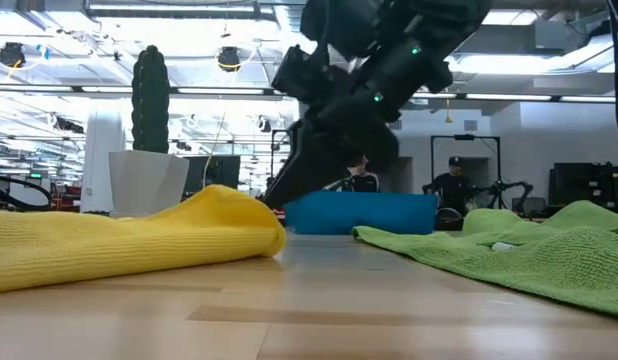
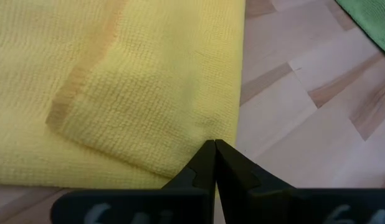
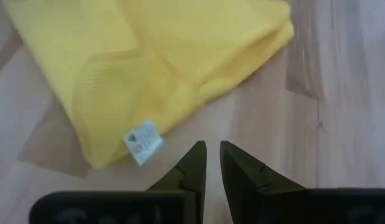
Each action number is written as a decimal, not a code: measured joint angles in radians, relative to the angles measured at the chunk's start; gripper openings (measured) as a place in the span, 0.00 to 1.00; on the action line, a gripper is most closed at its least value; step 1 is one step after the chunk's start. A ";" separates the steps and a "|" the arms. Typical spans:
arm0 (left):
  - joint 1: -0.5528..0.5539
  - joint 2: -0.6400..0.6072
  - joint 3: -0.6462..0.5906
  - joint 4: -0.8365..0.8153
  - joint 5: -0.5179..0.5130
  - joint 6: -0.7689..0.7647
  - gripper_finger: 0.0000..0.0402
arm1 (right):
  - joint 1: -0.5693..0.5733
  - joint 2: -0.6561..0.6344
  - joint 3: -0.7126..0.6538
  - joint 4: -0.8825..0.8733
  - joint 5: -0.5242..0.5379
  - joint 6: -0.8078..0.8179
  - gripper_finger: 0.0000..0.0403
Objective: Fold microfiber towels
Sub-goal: Fold the yellow microfiber cloth
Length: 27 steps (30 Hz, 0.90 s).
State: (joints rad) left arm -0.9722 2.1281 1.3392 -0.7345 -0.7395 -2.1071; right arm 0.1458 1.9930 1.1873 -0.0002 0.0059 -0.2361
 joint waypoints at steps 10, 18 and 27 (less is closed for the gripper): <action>0.003 0.000 0.000 0.003 0.000 0.000 0.00 | 0.066 -0.040 -0.059 -0.061 -0.235 0.178 0.18; 0.007 0.000 0.000 0.002 0.000 0.000 0.00 | 0.151 -0.042 -0.104 0.117 0.035 0.214 0.18; 0.007 0.000 0.000 0.001 0.010 0.000 0.00 | 0.205 -0.041 -0.112 0.179 0.020 0.294 0.12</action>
State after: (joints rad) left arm -0.9649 2.1281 1.3396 -0.7334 -0.7293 -2.1075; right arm 0.3511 1.9515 1.0753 0.1790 0.0256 0.0575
